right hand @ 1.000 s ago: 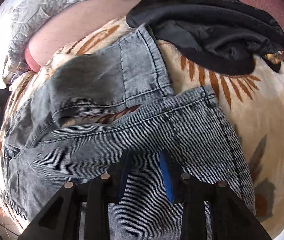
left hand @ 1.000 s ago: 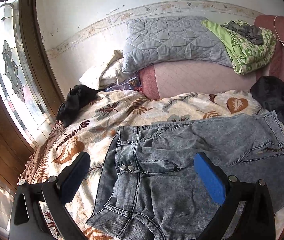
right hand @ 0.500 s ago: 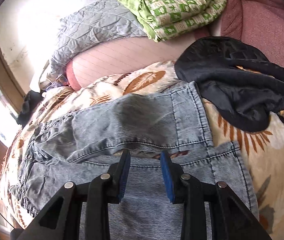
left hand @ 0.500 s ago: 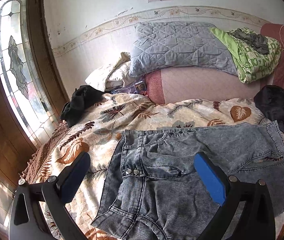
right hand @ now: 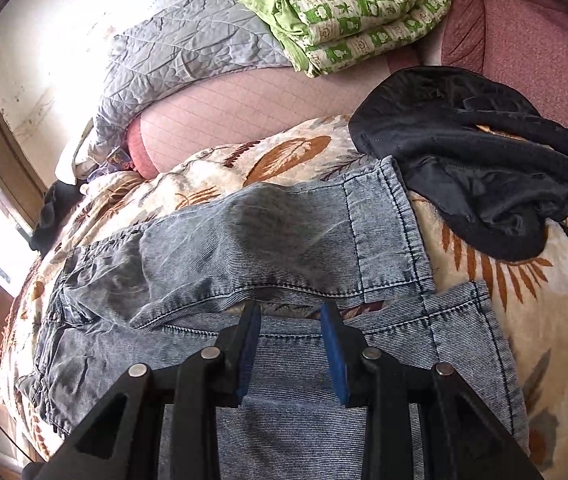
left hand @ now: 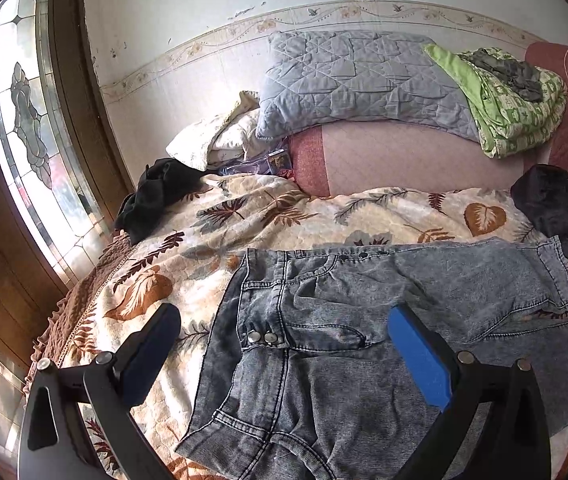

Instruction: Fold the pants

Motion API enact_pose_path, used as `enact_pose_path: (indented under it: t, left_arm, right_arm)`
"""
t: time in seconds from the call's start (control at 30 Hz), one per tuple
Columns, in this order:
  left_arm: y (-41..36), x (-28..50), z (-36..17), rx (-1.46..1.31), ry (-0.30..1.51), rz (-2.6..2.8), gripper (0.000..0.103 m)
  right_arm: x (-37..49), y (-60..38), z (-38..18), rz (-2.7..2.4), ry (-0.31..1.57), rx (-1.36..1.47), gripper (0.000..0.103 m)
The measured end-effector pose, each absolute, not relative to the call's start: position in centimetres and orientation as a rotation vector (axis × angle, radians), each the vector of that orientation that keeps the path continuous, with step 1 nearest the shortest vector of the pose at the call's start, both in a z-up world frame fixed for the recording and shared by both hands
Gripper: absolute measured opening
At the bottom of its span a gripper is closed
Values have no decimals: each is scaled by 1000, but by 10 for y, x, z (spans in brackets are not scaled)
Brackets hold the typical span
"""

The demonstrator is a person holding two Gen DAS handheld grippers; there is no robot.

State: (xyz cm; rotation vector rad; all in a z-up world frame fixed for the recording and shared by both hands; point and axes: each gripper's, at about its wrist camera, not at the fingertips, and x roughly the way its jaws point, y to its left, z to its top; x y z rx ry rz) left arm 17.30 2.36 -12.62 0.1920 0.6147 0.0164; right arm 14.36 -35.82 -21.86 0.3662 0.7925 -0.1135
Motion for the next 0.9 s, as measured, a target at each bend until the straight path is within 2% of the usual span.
enact_pose_path:
  t: [0.9]
  left_arm:
    - [9,189,-141,172,658,-23,103]
  right_arm:
    - [140,-374,-222,-179,790,381,36]
